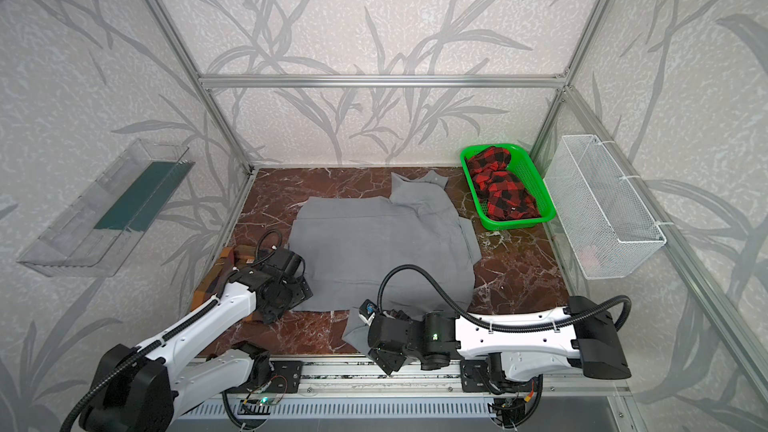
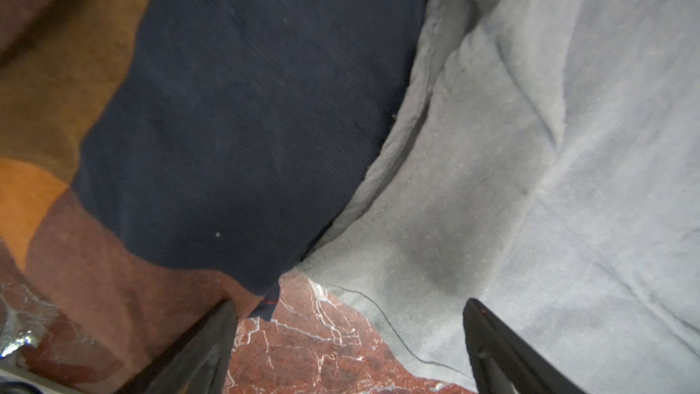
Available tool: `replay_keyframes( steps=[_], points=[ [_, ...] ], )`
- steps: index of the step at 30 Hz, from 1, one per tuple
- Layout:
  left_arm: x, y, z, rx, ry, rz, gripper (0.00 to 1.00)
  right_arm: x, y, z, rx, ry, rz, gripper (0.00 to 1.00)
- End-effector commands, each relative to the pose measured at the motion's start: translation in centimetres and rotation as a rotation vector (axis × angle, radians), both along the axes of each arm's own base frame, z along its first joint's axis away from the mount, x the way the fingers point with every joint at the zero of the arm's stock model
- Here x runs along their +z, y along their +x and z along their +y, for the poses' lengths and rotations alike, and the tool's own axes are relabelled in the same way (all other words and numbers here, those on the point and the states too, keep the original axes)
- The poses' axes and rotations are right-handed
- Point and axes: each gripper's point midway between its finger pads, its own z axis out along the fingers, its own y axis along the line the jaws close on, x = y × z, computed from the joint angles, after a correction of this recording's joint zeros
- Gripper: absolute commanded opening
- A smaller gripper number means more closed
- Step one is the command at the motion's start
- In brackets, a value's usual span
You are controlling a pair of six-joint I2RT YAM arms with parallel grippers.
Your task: Fold and stack the long sleeve shirts
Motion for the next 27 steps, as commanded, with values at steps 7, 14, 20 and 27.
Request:
replay_keyframes(
  steps=[7, 14, 20, 27],
  points=[
    [-2.0, -1.0, 0.7, 0.016, 0.050, 0.042, 0.86, -2.5, -1.2, 2.8, 0.055, -0.061, -0.031, 0.81],
    [-2.5, -1.5, 1.2, 0.023, 0.074, 0.030, 0.78, -5.1, -1.1, 2.9, 0.066, -0.167, -0.047, 0.79],
    [-2.4, -0.9, 1.2, 0.015, 0.083, 0.011, 0.75, -5.9, -0.4, 2.8, 0.054, -0.225, -0.084, 0.74],
    [-3.0, -0.2, 1.0, -0.003, 0.097, 0.027, 0.67, -6.6, 0.1, 1.8, 0.043, -0.295, -0.108, 0.65]
  ],
)
